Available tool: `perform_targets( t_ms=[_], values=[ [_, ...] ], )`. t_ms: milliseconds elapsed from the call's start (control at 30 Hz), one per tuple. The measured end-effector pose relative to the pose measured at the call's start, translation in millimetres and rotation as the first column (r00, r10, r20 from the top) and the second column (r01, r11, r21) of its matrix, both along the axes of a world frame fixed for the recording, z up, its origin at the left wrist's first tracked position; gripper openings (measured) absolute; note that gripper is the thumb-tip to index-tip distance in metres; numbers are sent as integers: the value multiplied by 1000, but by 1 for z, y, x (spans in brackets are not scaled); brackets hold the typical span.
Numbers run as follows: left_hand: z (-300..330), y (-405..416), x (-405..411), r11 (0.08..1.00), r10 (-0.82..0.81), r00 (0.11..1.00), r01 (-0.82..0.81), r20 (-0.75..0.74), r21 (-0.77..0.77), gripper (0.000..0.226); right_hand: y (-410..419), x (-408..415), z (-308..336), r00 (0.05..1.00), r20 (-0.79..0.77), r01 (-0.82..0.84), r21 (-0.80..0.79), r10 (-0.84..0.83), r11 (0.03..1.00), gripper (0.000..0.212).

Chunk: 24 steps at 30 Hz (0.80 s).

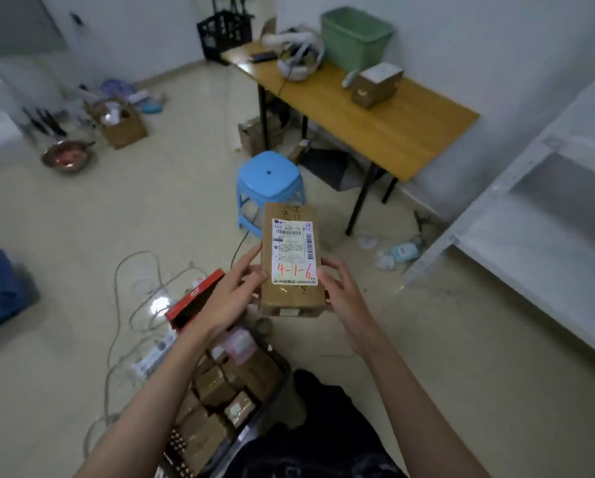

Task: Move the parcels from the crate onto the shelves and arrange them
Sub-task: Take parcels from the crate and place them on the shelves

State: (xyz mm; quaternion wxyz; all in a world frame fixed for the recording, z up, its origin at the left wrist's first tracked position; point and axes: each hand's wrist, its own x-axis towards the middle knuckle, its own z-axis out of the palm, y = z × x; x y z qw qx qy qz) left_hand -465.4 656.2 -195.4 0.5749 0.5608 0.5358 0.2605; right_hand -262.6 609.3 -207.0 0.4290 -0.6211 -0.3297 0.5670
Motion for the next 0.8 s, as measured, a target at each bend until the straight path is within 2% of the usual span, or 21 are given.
perform_targets(
  t_ms=[167,400,600,800],
  values=[
    [24,-13,38,966,-253,968,252,1,52,51,-63,22,27,969,-29,247,42,-246,968,23],
    [51,-61,141,819,-567,823,567,-26,88,46,-163,80,48,830,4,557,55,-558,829,24],
    [64,-115,228,700,-713,700,708,32,94,42,-238,144,54,697,5,715,72,-717,695,24],
    [55,-159,316,599,-798,602,795,-6,95,40,-297,210,48,613,11,789,46,-790,613,26]
  ],
)
